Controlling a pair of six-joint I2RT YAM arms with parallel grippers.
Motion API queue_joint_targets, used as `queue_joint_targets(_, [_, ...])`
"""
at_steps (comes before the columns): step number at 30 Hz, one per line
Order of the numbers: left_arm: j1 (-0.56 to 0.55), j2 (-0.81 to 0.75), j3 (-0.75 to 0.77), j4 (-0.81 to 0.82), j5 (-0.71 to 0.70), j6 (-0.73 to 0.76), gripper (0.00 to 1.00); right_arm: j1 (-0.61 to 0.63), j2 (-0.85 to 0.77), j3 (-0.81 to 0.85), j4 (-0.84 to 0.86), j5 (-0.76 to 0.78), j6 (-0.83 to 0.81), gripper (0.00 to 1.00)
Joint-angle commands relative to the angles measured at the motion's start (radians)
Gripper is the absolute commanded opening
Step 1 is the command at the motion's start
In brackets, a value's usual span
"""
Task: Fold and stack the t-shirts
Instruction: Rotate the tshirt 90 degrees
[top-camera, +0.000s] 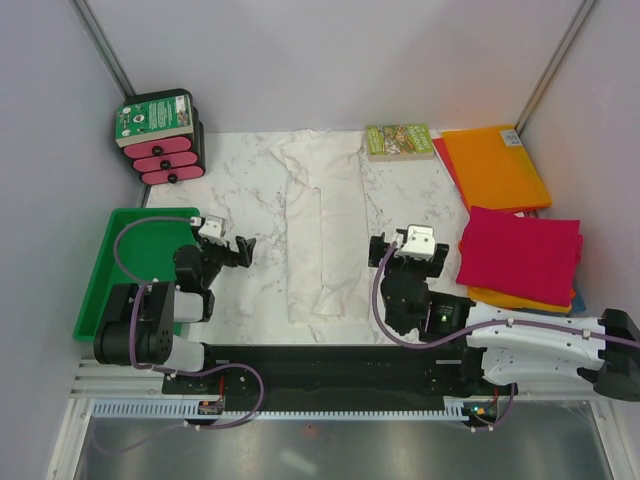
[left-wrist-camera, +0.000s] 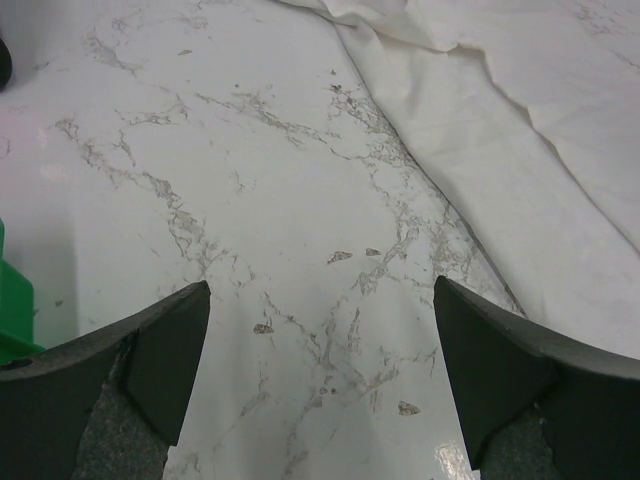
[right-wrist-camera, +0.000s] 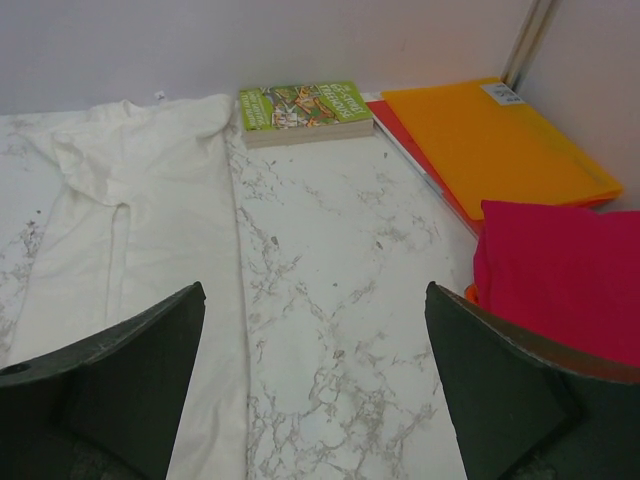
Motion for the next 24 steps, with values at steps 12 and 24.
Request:
queue_joint_targets(12, [0.002,0.0,0.018,0.073,-0.02,0.034,1.0,-0.012,0.161,0.085,-0.526,-0.168,0.47,0.98])
queue_joint_targets(24, [-0.003,-0.001,0.041,0.027,-0.204,-0.04,1.0,-0.016,0.222,0.006,-0.431,-0.24,0.47,0.98])
